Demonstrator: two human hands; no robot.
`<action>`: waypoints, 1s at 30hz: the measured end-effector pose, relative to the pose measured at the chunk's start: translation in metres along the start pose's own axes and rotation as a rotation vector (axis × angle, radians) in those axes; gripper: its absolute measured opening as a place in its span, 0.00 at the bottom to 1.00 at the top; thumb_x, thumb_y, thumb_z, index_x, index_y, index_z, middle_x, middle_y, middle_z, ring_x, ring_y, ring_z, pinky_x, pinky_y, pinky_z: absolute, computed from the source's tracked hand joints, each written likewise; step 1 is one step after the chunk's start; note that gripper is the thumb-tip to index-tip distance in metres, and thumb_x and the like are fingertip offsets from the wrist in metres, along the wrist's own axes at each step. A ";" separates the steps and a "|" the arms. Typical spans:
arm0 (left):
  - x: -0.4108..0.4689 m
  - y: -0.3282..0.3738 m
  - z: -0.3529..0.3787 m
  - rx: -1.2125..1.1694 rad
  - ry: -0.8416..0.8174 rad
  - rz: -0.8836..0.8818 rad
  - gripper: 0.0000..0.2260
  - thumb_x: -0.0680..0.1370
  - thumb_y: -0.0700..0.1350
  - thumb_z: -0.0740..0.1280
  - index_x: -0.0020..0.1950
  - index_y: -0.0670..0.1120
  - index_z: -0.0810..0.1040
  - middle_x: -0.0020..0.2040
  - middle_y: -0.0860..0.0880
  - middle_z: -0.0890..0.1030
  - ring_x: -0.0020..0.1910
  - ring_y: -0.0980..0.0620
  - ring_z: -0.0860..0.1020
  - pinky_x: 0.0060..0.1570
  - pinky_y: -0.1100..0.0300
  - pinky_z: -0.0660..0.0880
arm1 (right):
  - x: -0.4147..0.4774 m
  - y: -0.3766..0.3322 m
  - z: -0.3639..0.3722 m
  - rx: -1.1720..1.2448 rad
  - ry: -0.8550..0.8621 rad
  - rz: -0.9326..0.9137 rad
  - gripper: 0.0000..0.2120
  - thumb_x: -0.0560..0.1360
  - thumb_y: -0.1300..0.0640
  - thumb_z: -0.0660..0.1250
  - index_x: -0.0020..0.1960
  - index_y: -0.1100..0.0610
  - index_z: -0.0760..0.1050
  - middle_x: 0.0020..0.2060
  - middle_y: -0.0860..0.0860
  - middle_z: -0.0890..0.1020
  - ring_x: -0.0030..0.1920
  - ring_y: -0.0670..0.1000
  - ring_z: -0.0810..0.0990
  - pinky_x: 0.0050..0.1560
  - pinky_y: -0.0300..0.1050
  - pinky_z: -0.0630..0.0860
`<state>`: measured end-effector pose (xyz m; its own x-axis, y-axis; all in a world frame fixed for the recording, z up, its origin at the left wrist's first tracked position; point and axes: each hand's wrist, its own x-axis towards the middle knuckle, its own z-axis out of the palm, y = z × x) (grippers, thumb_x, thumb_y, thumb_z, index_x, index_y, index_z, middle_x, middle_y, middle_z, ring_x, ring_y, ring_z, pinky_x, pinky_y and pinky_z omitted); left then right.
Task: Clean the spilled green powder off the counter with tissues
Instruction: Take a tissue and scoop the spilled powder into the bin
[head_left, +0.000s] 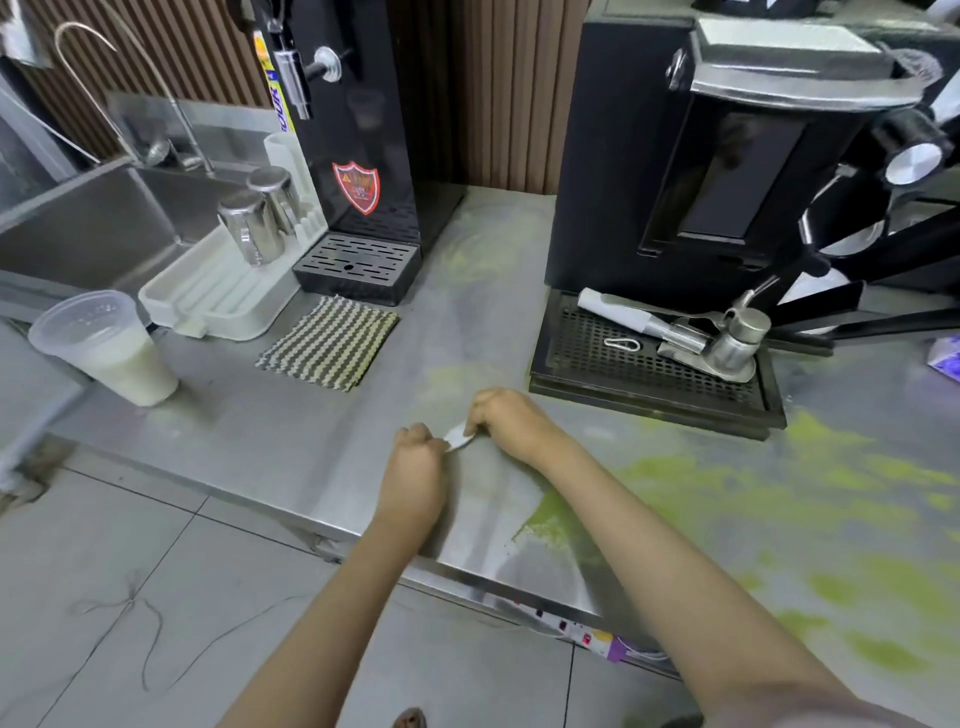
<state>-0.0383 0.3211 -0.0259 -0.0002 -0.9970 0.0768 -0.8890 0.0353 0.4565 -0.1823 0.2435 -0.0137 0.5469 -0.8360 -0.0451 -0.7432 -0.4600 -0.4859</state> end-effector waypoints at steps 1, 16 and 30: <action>-0.002 0.006 0.003 0.036 -0.018 0.006 0.08 0.69 0.27 0.63 0.44 0.35 0.79 0.45 0.36 0.75 0.47 0.39 0.74 0.42 0.52 0.73 | -0.001 0.003 0.002 0.008 -0.015 0.039 0.13 0.71 0.71 0.59 0.50 0.64 0.79 0.51 0.60 0.79 0.55 0.57 0.75 0.54 0.43 0.69; -0.040 0.042 0.003 -0.031 -0.051 0.165 0.11 0.70 0.28 0.62 0.49 0.37 0.78 0.49 0.37 0.74 0.49 0.42 0.73 0.48 0.53 0.72 | -0.073 0.010 -0.017 -0.055 0.131 -0.081 0.14 0.57 0.68 0.64 0.38 0.60 0.83 0.34 0.56 0.80 0.40 0.56 0.79 0.40 0.37 0.69; -0.096 0.111 0.058 0.153 -0.248 0.350 0.08 0.50 0.34 0.65 0.25 0.45 0.74 0.30 0.49 0.73 0.27 0.50 0.73 0.23 0.64 0.66 | -0.146 0.050 -0.021 -0.006 -0.097 0.000 0.14 0.60 0.71 0.65 0.38 0.58 0.83 0.37 0.52 0.80 0.42 0.49 0.74 0.45 0.34 0.67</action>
<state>-0.1634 0.4167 -0.0341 -0.4055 -0.9139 -0.0203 -0.8734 0.3808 0.3034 -0.3069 0.3362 -0.0129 0.5817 -0.8031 -0.1294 -0.7452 -0.4623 -0.4806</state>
